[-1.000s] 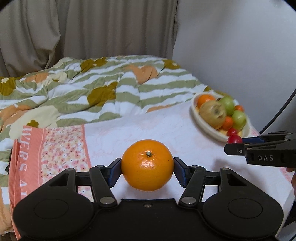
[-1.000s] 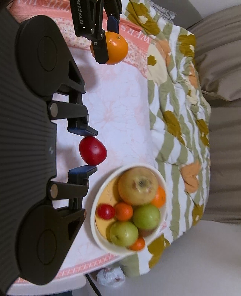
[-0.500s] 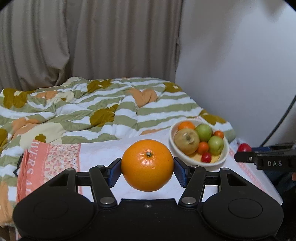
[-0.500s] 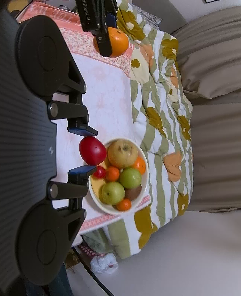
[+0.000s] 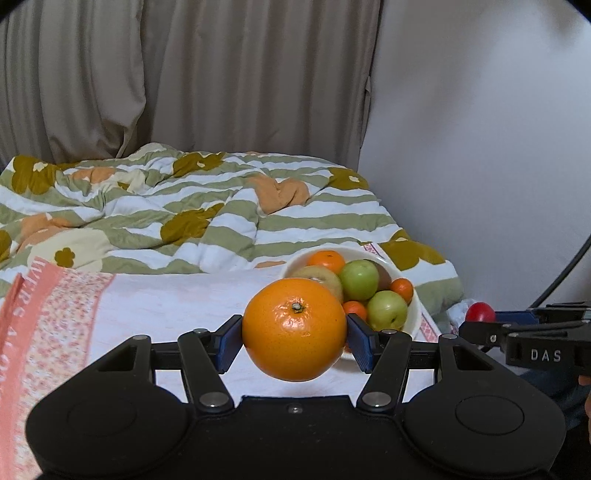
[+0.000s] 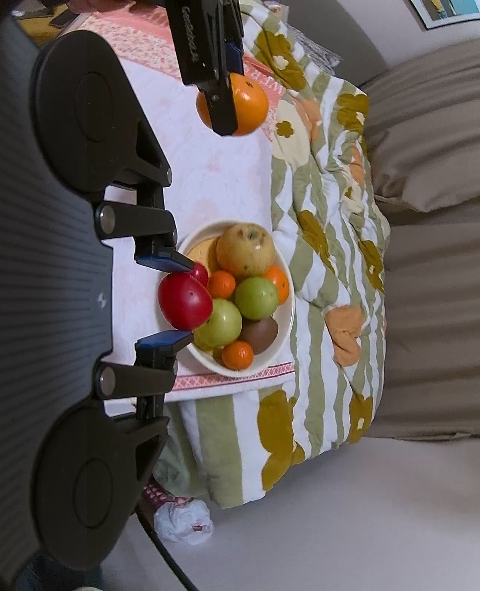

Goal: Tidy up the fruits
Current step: 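Carry the orange in the left tool and tomato in the right tool to the bowl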

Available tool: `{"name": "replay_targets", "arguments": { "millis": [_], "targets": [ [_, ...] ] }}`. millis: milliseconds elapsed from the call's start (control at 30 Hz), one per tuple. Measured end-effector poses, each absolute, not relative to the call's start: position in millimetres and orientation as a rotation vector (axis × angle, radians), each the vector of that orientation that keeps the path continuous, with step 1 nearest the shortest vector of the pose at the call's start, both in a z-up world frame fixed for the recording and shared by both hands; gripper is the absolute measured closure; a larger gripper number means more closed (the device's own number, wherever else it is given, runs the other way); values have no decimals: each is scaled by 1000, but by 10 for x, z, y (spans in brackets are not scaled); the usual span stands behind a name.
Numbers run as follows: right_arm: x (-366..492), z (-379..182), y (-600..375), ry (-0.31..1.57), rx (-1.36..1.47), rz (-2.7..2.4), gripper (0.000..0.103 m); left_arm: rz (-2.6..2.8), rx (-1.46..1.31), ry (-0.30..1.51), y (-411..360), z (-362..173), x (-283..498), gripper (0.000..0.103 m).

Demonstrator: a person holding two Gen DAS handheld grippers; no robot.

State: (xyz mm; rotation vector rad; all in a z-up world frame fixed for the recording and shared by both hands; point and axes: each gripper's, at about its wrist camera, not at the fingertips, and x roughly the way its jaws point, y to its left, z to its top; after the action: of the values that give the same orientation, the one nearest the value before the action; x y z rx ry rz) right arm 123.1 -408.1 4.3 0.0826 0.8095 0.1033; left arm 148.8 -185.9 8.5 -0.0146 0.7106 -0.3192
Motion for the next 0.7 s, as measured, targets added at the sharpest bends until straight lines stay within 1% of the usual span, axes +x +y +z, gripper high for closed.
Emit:
{"name": "replay_targets", "arguments": {
  "millis": [300, 533, 700],
  "targets": [
    [1478, -143, -4349, 842, 69, 122, 54, -329, 12, 763, -2312, -208, 1786, 39],
    [1644, -316, -4476, 887, 122, 92, 54, -360, 57, 817, -2506, -504, 2093, 39],
    [1714, -408, -4531, 907, 143, 57, 54, -387, 123, 827, -2627, -685, 2168, 39]
  ]
}}
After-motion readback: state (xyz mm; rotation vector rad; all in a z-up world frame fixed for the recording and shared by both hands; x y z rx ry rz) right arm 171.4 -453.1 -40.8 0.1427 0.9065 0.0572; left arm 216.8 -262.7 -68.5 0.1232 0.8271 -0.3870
